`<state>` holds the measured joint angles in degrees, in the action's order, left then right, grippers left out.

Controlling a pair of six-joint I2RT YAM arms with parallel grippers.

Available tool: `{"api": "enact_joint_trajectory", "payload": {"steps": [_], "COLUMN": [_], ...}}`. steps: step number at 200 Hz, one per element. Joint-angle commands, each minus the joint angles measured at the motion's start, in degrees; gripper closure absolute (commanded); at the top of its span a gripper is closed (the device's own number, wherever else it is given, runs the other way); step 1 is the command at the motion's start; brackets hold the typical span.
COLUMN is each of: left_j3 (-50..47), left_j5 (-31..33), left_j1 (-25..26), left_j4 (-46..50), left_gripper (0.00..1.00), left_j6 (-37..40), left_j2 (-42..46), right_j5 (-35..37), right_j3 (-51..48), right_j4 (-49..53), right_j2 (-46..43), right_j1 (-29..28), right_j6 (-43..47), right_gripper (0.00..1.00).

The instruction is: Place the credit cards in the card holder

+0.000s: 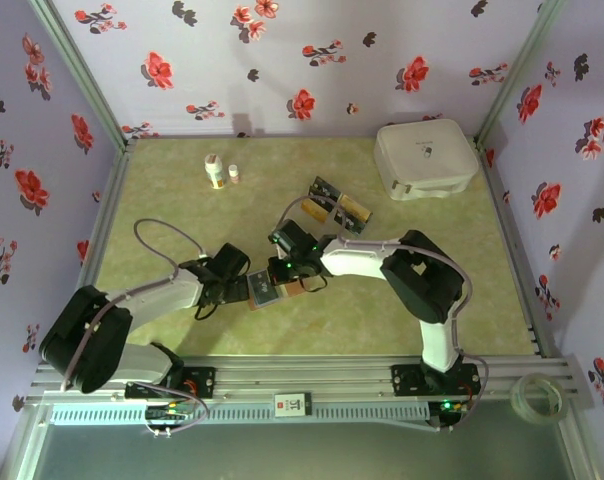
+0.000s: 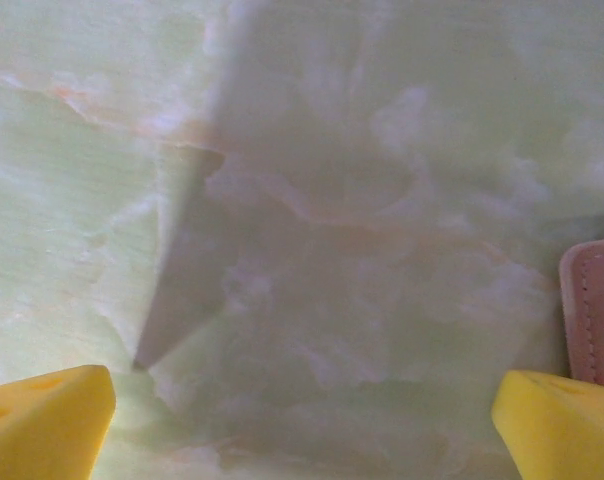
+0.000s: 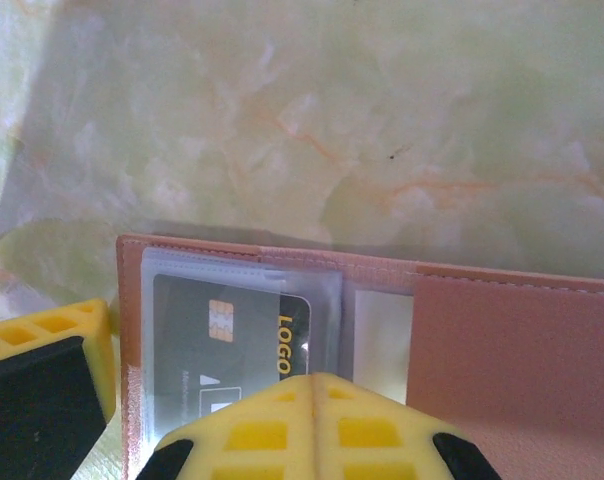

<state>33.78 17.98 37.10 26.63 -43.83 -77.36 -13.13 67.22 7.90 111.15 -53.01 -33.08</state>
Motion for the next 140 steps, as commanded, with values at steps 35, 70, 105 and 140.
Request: {"api": "enact_joint_trajectory", "payload": {"steps": [35, 70, 105, 140], "left_j3": [0.2, 0.1, 0.0, 0.2], "left_j5": [-1.3, -1.4, -1.5, -1.4], "left_j1": [-0.3, -0.3, -0.3, -0.3], "left_j4": [-1.7, -1.7, -1.7, -1.2], "left_gripper": [0.0, 0.0, 0.0, 0.0], "left_j6": [1.1, 1.0, 1.0, 0.9], "left_j2": [-2.4, -2.4, -2.4, -1.7], "right_j5": [-0.7, -0.9, -1.7, -1.1], "right_j3": [2.2, 2.8, 3.6, 3.6], "right_j4": [0.4, 0.3, 0.2, 1.4], "right_j2": [2.0, 2.0, 2.4, 0.5], "right_j1": [-1.2, -1.8, -2.2, -2.2], "right_j6": [-0.9, -1.0, -1.3, -0.6], "right_gripper": [0.98, 0.98, 0.98, 0.98]}}
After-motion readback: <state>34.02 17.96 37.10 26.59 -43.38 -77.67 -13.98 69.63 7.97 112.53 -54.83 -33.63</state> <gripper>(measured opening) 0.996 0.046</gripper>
